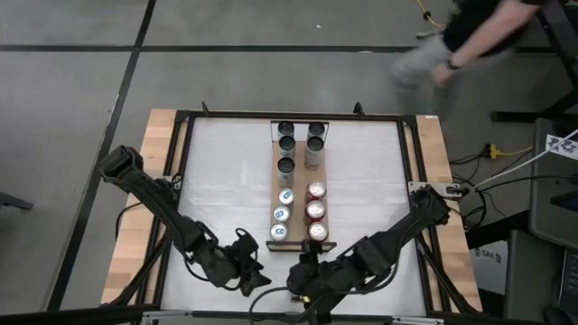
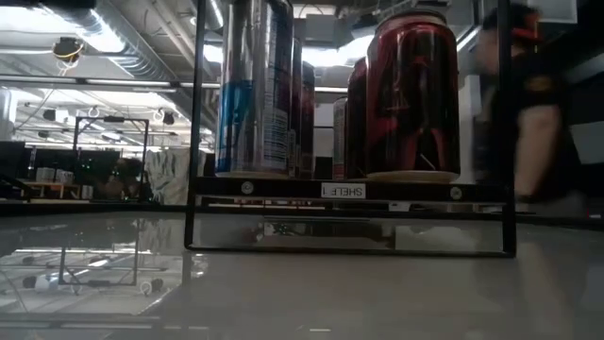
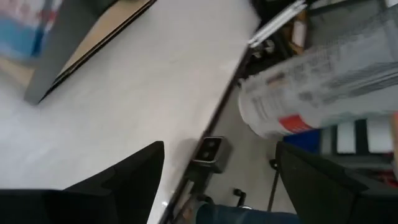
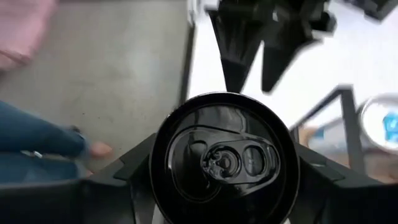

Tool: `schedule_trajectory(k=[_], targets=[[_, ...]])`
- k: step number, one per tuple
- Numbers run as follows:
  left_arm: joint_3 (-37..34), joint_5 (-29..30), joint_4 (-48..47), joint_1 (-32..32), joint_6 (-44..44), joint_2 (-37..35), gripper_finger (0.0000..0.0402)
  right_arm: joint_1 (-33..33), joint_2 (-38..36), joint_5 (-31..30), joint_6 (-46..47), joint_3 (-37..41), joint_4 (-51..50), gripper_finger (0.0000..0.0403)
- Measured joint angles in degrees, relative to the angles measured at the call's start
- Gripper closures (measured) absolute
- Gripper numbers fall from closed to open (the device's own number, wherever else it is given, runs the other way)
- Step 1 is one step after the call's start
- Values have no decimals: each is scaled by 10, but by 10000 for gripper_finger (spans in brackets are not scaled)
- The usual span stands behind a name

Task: Place canned beverage on shelf
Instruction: Put the white pink soda can on the shelf aligned with the other white pink soda can

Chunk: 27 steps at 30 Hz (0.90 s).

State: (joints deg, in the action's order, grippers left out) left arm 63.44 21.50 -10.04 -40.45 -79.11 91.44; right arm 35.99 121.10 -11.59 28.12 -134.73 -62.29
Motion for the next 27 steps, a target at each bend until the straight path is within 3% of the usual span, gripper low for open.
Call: schedule_trajectory(k=[13,27], targets=[[0,21,-24,1,163,-131,97,0,-91,14,5,11,16,155],[0,76,-52,61,342,-296,97,-26,-196,-93,-6,11,-89,155]])
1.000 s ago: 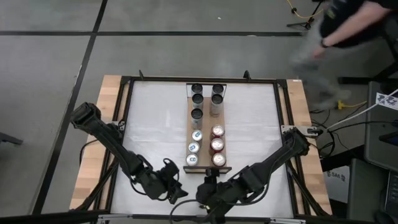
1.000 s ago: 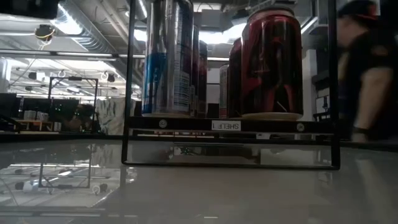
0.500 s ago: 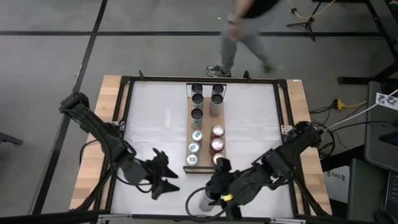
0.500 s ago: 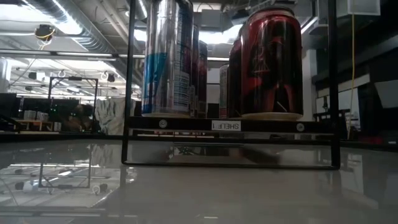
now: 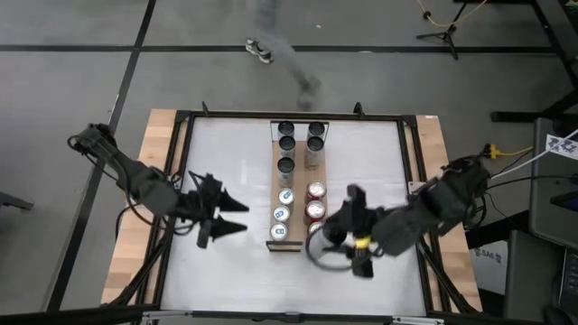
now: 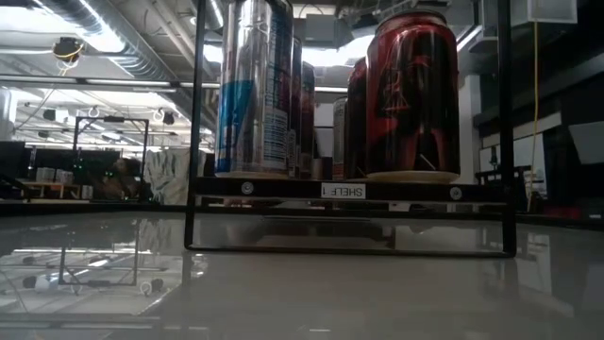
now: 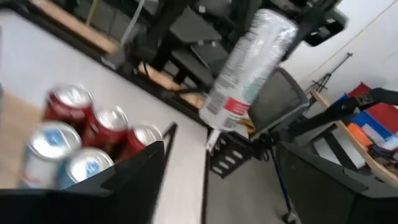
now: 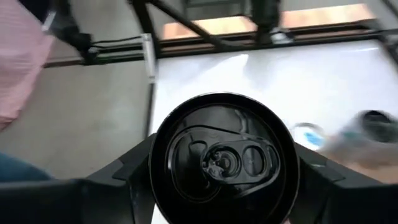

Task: Place canned beverage on shelf
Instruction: Put the white pink soda can on the shelf aligned with the other white pink soda can

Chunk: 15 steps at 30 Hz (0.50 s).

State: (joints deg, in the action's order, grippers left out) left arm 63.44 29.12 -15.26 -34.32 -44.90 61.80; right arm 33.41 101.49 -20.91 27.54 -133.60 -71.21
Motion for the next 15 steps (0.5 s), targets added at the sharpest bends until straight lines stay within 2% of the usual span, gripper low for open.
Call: schedule_trajectory(k=[7,15], targets=[[0,1,-51,55,57,-47,97,-90,-33,-5,-58,0,-63,155],[0,3,-71,128,125,-85,97,-224,-34,45,-184,3,-106,155]])
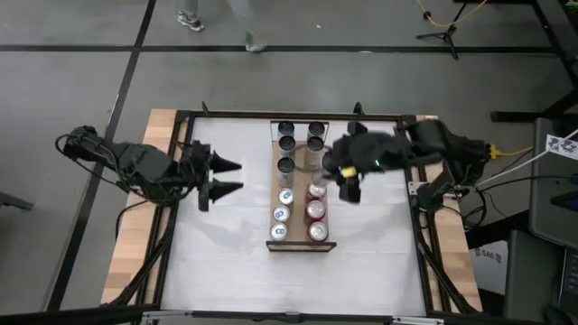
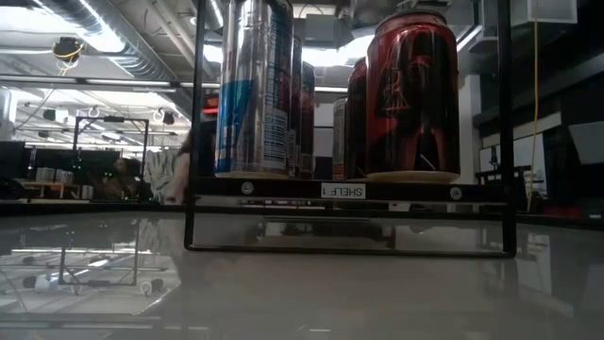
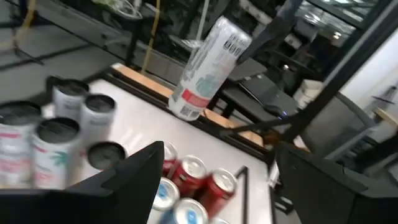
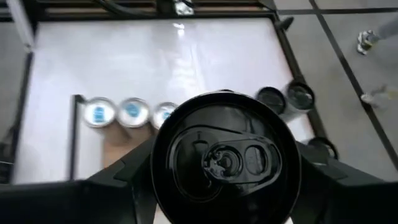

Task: Place canned beverage on shelf
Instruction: Put the white pink soda can on the shelf aligned with the other white pink soda can

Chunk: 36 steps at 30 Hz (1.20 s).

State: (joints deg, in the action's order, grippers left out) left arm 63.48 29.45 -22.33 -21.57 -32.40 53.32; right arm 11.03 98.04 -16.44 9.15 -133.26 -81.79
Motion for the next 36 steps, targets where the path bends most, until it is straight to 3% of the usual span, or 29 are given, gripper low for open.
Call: schedule_trajectory(k=[11,19,24,36], targets=[[0,1,0,49,17,-10,97,-110,0,88,-117,63,-8,155],[0,1,-3,68,17,-10,97,-152,-17,117,-142,142,61,155],[0,1,-14,68,16,-10,97,-157,-54,120,-141,237,117,155],[0,1,-13,68,14,-10,97,-160,-174,142,-141,513,369,155]])
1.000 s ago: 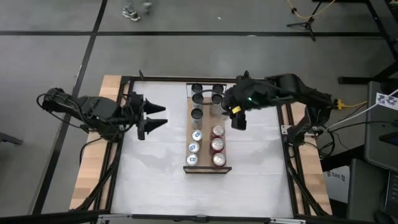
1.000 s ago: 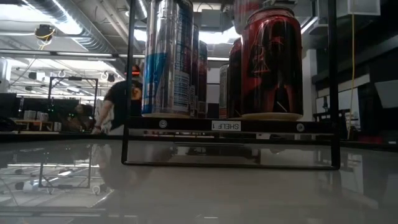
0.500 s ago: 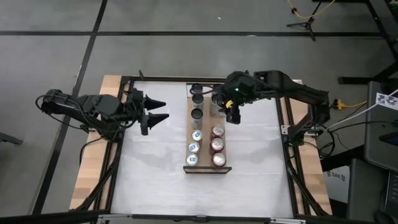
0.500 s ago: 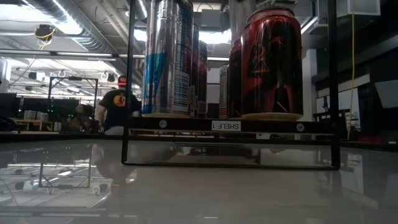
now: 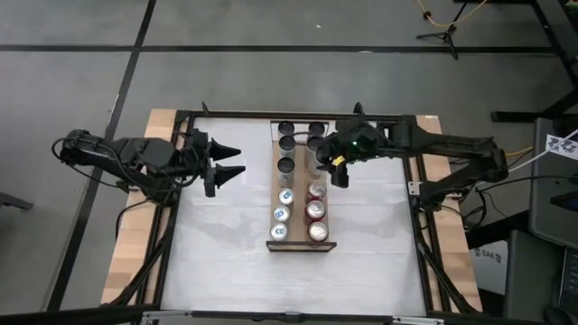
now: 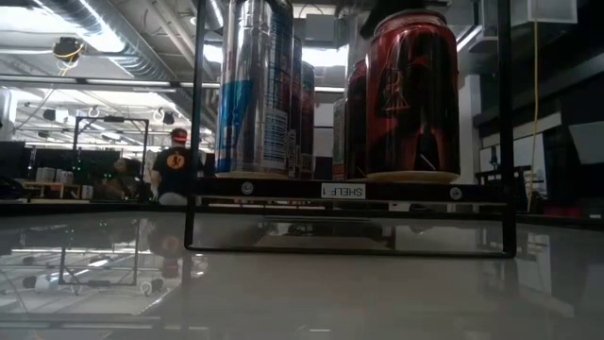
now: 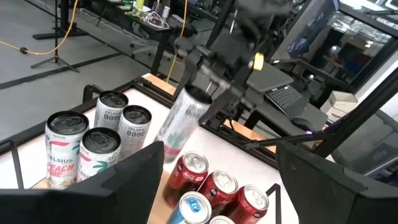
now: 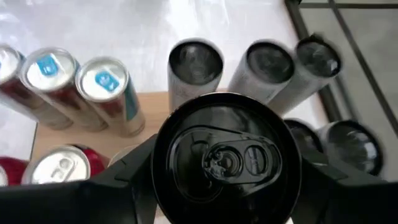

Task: Place canned beverage on shelf
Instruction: Put the white pink soda can on the shelf aligned with the other white pink soda can

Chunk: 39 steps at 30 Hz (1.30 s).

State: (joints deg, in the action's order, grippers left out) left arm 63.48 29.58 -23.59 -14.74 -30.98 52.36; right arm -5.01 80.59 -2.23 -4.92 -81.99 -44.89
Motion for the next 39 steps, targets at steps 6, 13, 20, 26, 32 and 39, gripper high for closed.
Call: schedule_trajectory(k=[6,13,20,26,32,39], targets=[[0,10,0,0,-4,0,97,-8,-1,4,-1,81,65,155],[0,13,0,0,-4,0,97,-24,-1,30,-1,134,122,155],[0,13,0,0,-4,0,97,-46,4,63,-1,139,125,155],[0,13,0,0,-4,0,97,-44,21,73,-1,139,137,155],[0,13,-2,0,-4,0,97,-44,35,74,-1,139,143,155],[0,12,-4,0,-4,0,97,-44,51,74,-5,139,145,155]])
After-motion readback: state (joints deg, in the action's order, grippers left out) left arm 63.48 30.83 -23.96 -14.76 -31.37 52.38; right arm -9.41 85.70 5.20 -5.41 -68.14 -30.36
